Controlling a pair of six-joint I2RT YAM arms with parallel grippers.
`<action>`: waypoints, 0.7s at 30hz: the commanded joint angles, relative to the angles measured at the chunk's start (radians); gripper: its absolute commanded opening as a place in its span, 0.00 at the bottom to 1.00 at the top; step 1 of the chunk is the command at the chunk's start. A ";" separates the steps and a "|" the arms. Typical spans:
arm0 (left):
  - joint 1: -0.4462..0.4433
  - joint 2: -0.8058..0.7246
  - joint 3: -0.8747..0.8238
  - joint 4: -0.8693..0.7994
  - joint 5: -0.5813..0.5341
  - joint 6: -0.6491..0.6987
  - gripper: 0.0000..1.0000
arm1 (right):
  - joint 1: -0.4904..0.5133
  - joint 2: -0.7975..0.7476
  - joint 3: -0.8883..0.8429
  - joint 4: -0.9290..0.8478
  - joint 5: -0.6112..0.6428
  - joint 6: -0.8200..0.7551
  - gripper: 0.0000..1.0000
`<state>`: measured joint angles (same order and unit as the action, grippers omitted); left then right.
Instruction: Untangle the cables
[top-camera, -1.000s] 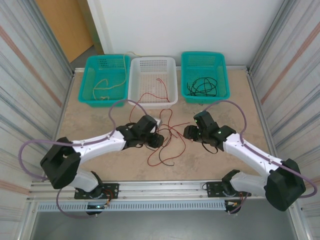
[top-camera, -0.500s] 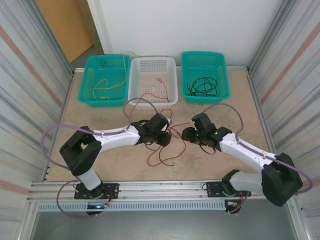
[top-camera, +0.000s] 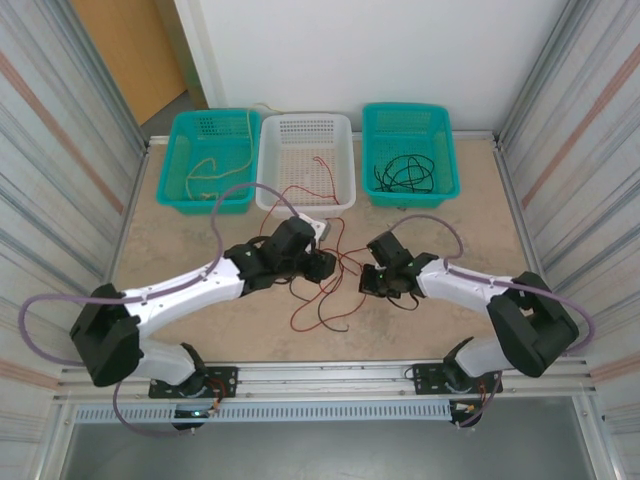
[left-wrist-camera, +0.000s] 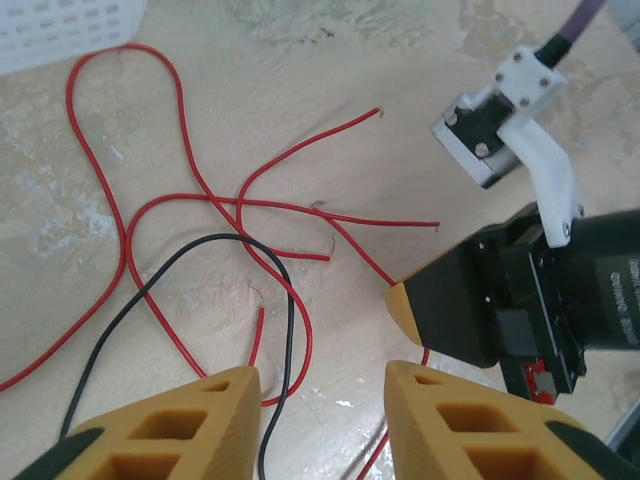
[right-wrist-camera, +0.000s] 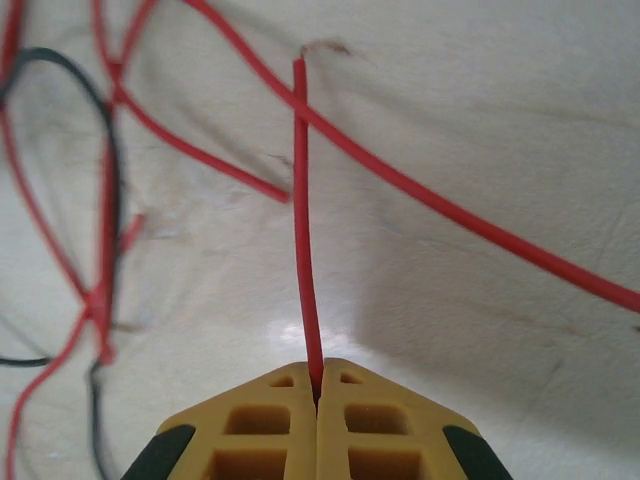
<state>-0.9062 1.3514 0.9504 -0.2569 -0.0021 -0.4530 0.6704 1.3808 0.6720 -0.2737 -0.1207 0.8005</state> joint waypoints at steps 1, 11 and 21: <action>0.000 -0.084 -0.047 0.037 0.018 0.035 0.46 | 0.028 -0.157 0.109 -0.081 0.028 -0.060 0.00; 0.000 -0.191 -0.083 0.265 0.246 0.086 0.68 | 0.084 -0.387 0.385 -0.185 0.015 -0.144 0.00; 0.000 -0.182 -0.032 0.313 0.295 0.119 0.54 | 0.089 -0.421 0.536 -0.114 0.010 -0.164 0.00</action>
<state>-0.9054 1.1790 0.8822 0.0116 0.2615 -0.3588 0.7532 0.9874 1.1389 -0.4129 -0.1093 0.6720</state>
